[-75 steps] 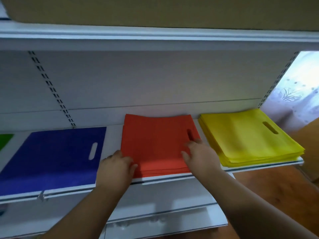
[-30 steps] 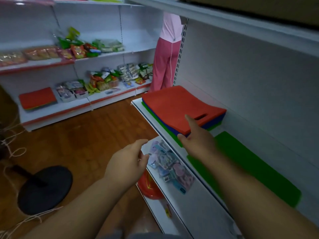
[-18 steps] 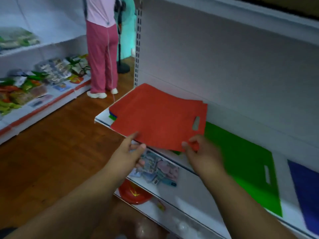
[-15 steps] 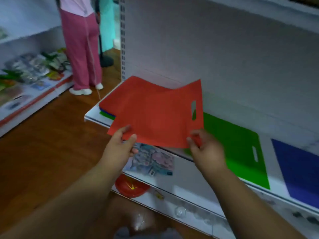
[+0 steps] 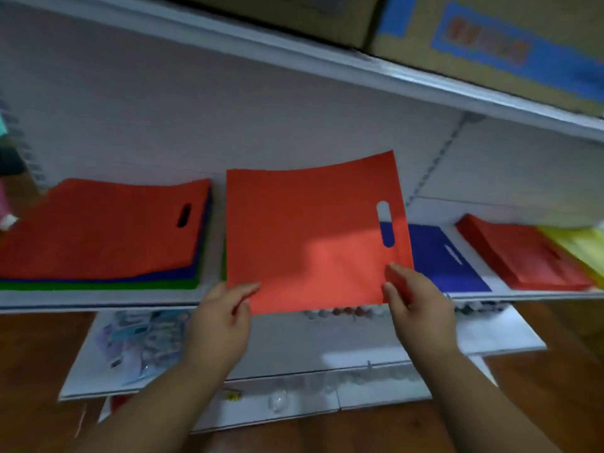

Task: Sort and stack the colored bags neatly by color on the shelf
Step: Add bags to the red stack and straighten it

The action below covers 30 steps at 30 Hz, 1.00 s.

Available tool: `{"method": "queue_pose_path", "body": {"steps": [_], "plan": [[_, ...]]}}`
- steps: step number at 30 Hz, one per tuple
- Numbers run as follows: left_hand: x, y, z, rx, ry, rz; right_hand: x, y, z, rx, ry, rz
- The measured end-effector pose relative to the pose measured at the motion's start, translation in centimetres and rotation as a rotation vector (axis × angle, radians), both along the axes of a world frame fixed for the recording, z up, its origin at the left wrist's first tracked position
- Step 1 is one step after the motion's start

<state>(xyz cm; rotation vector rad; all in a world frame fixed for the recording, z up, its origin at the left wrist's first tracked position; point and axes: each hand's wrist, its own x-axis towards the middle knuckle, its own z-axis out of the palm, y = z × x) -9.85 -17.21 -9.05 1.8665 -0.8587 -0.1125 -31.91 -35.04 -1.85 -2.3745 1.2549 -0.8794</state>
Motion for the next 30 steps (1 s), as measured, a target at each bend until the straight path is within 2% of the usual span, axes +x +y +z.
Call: {"method": "queue_pose_path", "body": {"steps": [4, 10, 14, 18, 22, 30], "plan": [[-6.5, -7.0, -0.6, 0.041, -0.084, -0.123, -9.8, -3.0, -1.6, 0.034, 0.007, -0.167], [-20.6, -17.0, -0.8, 0.036, -0.136, -0.307, -25.8, -10.3, -1.7, -0.004, 0.088, -0.344], [-26.5, -22.6, 0.5, 0.037, -0.155, -0.3, -32.1, -14.3, -1.5, 0.048, 0.065, -0.414], [-30.1, -27.0, 0.6, 0.053, -0.145, -0.313, -35.3, -19.5, -1.2, 0.083, 0.055, -0.398], [-30.5, -32.1, 1.1, 0.07, -0.205, -0.317, -35.8, -24.8, -1.5, 0.107, 0.031, -0.408], [-33.7, -44.0, 2.5, 0.182, -0.217, -0.344, -40.3, -35.4, -1.9, 0.203, 0.247, -0.461]]}}
